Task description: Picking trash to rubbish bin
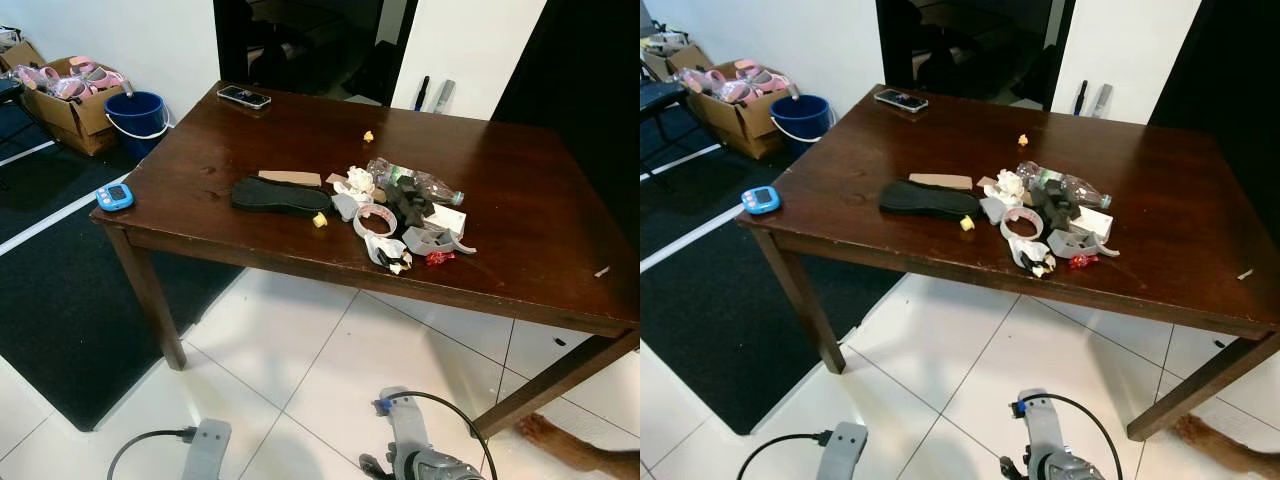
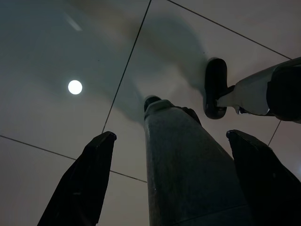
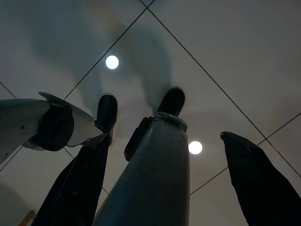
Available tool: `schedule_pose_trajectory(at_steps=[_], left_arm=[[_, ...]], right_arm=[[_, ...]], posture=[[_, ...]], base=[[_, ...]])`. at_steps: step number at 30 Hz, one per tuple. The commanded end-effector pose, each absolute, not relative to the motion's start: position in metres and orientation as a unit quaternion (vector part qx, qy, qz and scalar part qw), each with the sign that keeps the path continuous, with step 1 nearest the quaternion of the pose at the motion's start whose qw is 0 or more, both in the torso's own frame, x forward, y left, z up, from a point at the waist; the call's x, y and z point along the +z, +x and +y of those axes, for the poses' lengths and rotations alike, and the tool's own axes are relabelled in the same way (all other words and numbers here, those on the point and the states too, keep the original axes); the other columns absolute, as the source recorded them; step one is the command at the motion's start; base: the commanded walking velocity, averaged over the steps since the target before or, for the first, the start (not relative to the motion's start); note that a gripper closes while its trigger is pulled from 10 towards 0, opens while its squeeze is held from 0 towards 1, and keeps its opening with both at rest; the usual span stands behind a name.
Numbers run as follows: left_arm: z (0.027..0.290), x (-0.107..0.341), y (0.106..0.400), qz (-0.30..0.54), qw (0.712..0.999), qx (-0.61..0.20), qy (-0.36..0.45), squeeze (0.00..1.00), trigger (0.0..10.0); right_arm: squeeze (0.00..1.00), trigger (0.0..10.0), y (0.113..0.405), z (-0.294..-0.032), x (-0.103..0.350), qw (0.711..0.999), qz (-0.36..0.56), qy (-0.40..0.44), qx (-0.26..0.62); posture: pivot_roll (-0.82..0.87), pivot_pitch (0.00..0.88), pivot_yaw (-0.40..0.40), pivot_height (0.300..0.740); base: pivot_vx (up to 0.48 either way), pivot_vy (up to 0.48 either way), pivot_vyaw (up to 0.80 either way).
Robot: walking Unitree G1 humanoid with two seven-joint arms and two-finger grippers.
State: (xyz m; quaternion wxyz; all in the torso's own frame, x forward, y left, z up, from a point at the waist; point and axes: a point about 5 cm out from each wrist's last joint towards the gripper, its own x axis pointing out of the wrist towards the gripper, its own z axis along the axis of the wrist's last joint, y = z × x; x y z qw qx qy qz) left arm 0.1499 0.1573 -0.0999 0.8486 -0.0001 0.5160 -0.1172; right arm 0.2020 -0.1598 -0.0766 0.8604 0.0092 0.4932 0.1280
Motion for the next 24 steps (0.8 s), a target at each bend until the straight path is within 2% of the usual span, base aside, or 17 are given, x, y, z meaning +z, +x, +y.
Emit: schedule_pose_trajectory(at_steps=[1,24], left_arm=[[0.1515,-0.102,0.1452,0.522,0.844,-0.122,-0.002,0.0,10.0],[0.1503,-0.1016,0.146,0.52,0.845,-0.127,-0.002,0.0,10.0]], right_arm=[[0.0,10.0,0.2012,-0.1605,-0.0771,0.859,0.497,0.014,0.124],[0.0,10.0,0.1993,-0.161,-0.0781,0.857,0.499,0.009,0.126]], posture=[[0.07,0.041,-0.054,0.74],[0.07,0.035,-0.057,0.74]], base=[[0.0,0.0,0.0],[0.0,0.0,0.0]])
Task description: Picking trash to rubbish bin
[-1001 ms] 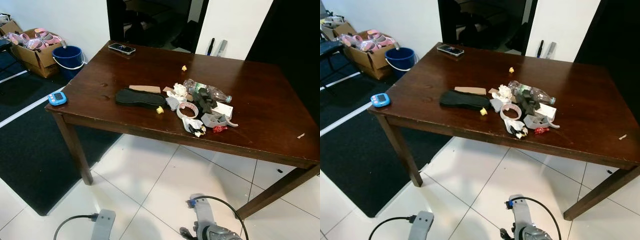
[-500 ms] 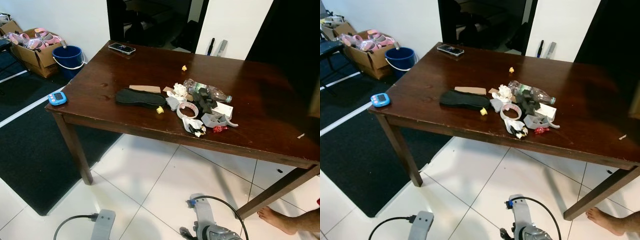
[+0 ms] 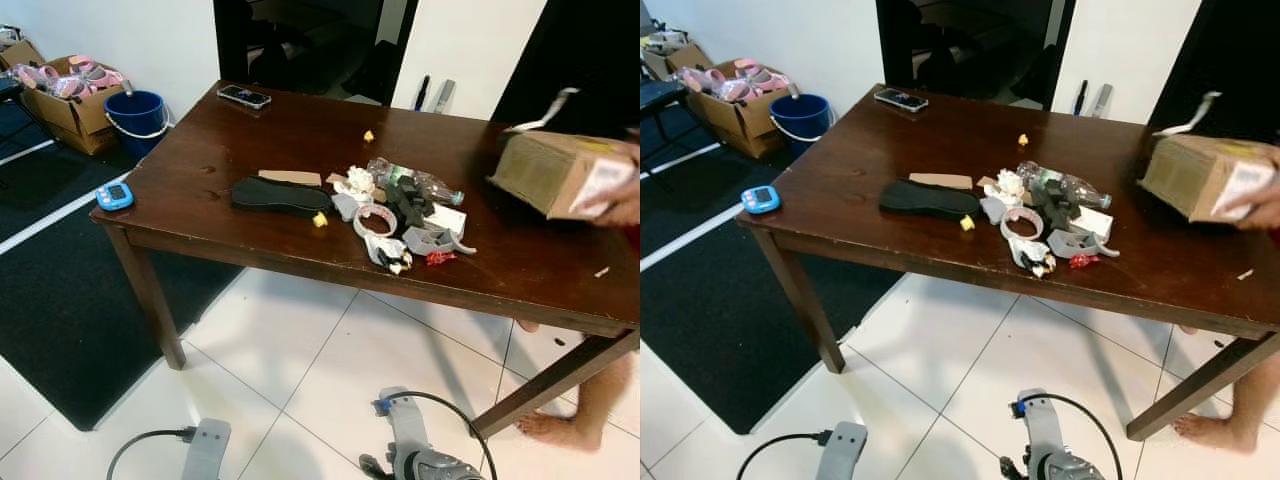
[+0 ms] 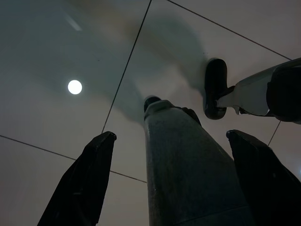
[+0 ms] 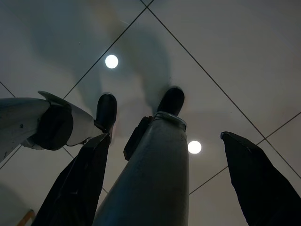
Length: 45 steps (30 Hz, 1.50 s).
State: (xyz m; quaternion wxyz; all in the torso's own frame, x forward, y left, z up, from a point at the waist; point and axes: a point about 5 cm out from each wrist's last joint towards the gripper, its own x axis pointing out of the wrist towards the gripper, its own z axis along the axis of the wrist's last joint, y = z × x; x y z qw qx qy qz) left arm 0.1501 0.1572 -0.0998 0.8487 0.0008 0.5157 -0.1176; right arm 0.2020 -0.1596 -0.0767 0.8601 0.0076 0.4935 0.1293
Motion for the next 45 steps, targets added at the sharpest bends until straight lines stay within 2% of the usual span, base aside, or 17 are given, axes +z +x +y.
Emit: schedule_pose_trajectory(at_steps=[1,45], left_arm=[[0.1504,-0.1015,0.1462,0.52,0.845,-0.127,-0.002,0.0,10.0],[0.149,-0.0983,0.1543,0.511,0.85,-0.132,-0.004,0.0,10.0]], right_arm=[[0.0,10.0,0.1991,-0.1611,-0.0781,0.857,0.499,0.01,0.126],[0.0,10.0,0.1986,-0.161,-0.0784,0.858,0.499,0.017,0.12]], posture=[[0.07,0.038,-0.056,0.74],[0.07,0.045,-0.049,0.74]], base=[[0.0,0.0,0.0],[0.0,0.0,0.0]])
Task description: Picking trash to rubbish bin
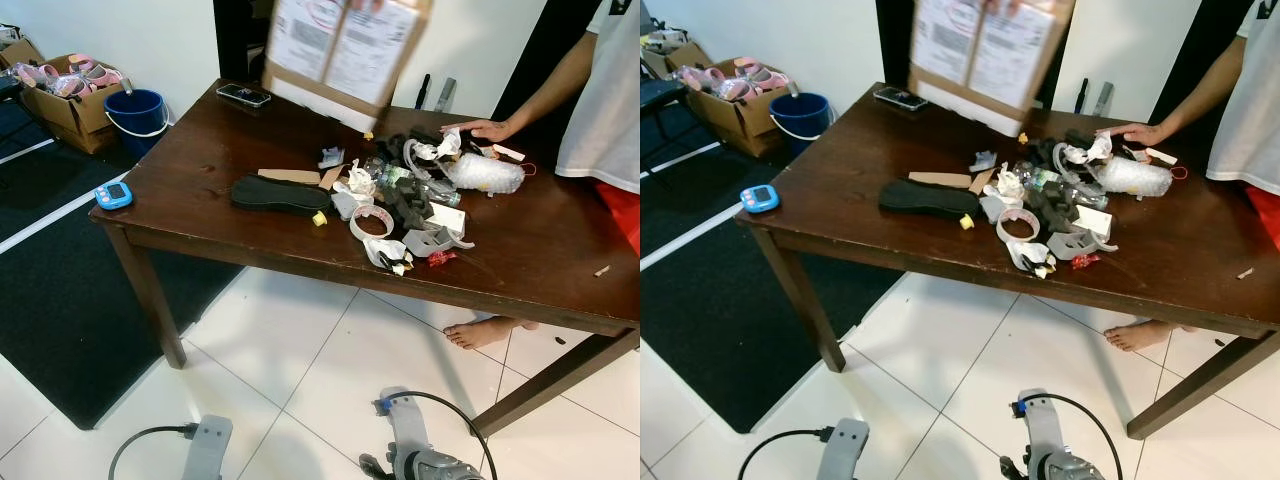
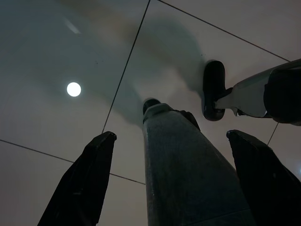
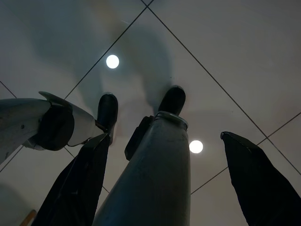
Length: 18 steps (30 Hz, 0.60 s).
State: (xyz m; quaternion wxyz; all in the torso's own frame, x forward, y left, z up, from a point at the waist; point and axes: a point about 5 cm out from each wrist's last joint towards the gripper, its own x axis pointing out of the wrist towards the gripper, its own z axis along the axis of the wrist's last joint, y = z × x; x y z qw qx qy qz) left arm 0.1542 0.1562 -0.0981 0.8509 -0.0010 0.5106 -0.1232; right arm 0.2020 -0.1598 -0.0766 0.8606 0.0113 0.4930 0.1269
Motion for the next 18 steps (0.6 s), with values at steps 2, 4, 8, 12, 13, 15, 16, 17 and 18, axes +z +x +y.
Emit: schedule_pose_trajectory(at_steps=[2,4,8,12,13,15,16,17,18], left_arm=[[0.1489,-0.0983,0.1544,0.51,0.85,-0.132,-0.004,0.0,10.0],[0.1489,-0.0983,0.1544,0.51,0.85,-0.132,-0.004,0.0,10.0],[0.1486,-0.0984,0.1541,0.51,0.85,-0.132,-0.004,0.0,10.0],[0.1487,-0.0983,0.1542,0.51,0.85,-0.134,-0.003,0.0,10.0],[0.1487,-0.0982,0.1544,0.51,0.85,-0.134,-0.003,0.0,10.0],[0.1488,-0.0981,0.1547,0.509,0.85,-0.135,-0.003,0.0,10.0],[0.1487,-0.098,0.1549,0.509,0.85,-0.135,-0.003,0.0,10.0],[0.1487,-0.098,0.1549,0.509,0.85,-0.135,-0.003,0.0,10.0],[0.1487,-0.098,0.155,0.509,0.85,-0.135,-0.003,0.0,10.0]], right_arm=[[0.0,10.0,0.1987,-0.1609,-0.0784,0.858,0.499,0.017,0.12],[0.0,10.0,0.1988,-0.1608,-0.0784,0.858,0.499,0.017,0.12],[0.0,10.0,0.1985,-0.1608,-0.0785,0.858,0.499,0.015,0.121],[0.0,10.0,0.1982,-0.161,-0.0787,0.857,0.5,0.012,0.123],[0.0,10.0,0.1982,-0.161,-0.0787,0.857,0.5,0.012,0.123],[0.0,10.0,0.1982,-0.1611,-0.0787,0.857,0.5,0.01,0.123],[0.0,10.0,0.1981,-0.1611,-0.0787,0.857,0.5,0.01,0.124],[0.0,10.0,0.1981,-0.1611,-0.0787,0.857,0.5,0.01,0.124],[0.0,10.0,0.198,-0.1612,-0.0788,0.857,0.5,0.01,0.124]], posture=[[0.07,0.046,-0.05,0.74],[0.07,0.046,-0.05,0.74],[0.07,0.04,-0.052,0.74],[0.07,0.04,-0.052,0.74],[0.07,0.04,-0.052,0.74],[0.07,0.04,-0.052,0.74],[0.07,0.04,-0.052,0.74],[0.07,0.04,-0.052,0.74],[0.07,0.04,-0.052,0.74]], base=[[0.0,0.0,0.0],[0.0,0.0,0.0],[0.0,0.0,0.0],[0.0,0.0,0.0],[0.0,0.0,0.0],[0.0,0.0,0.0],[0.0,0.0,0.0],[0.0,0.0,0.0],[0.0,0.0,0.0]])
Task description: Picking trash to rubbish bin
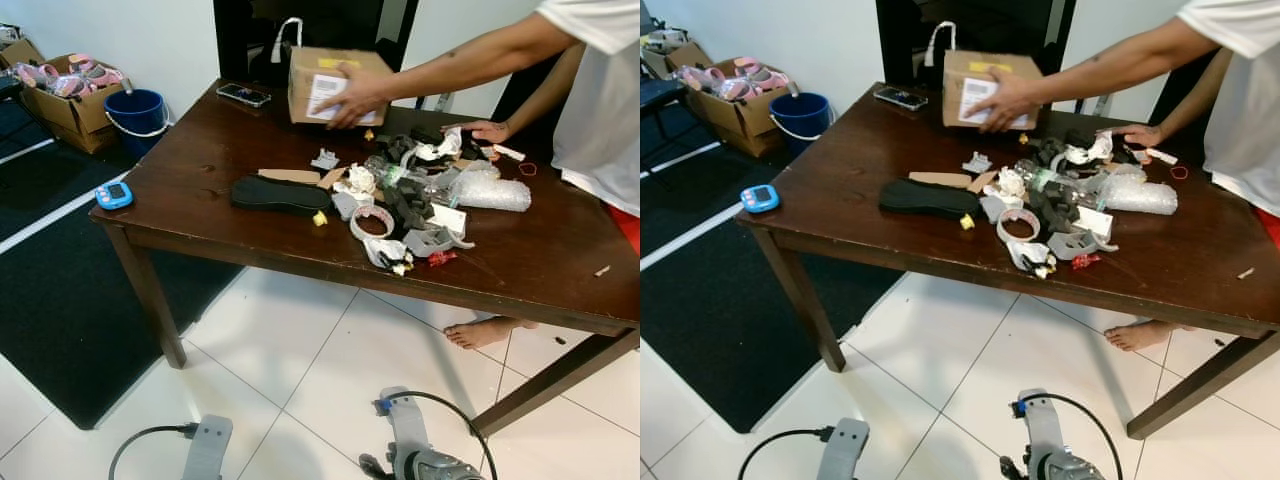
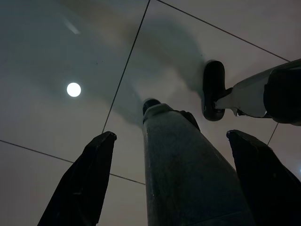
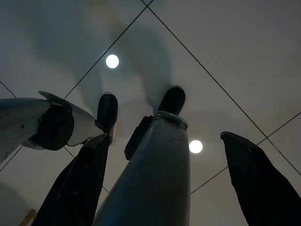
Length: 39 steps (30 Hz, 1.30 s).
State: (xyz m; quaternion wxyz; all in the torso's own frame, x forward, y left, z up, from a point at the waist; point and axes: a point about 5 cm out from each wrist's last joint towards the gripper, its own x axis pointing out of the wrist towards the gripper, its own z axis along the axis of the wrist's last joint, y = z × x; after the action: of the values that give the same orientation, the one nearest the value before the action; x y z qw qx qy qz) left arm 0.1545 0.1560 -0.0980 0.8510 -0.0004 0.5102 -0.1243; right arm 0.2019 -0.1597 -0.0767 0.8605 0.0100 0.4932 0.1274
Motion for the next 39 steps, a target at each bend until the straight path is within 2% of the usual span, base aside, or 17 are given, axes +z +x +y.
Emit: schedule_pose_trajectory(at_steps=[1,39], left_arm=[[0.1487,-0.098,0.1549,0.51,0.85,-0.135,-0.003,0.0,10.0],[0.1514,-0.1006,0.1484,0.518,0.846,-0.128,-0.002,0.0,10.0]], right_arm=[[0.0,10.0,0.198,-0.1612,-0.0788,0.857,0.5,0.01,0.124],[0.0,10.0,0.198,-0.1599,-0.0789,0.859,0.499,0.02,0.118]], posture=[[0.07,0.04,-0.052,0.74],[0.07,0.048,-0.044,0.74]], base=[[0.0,0.0,0.0],[0.0,0.0,0.0]])
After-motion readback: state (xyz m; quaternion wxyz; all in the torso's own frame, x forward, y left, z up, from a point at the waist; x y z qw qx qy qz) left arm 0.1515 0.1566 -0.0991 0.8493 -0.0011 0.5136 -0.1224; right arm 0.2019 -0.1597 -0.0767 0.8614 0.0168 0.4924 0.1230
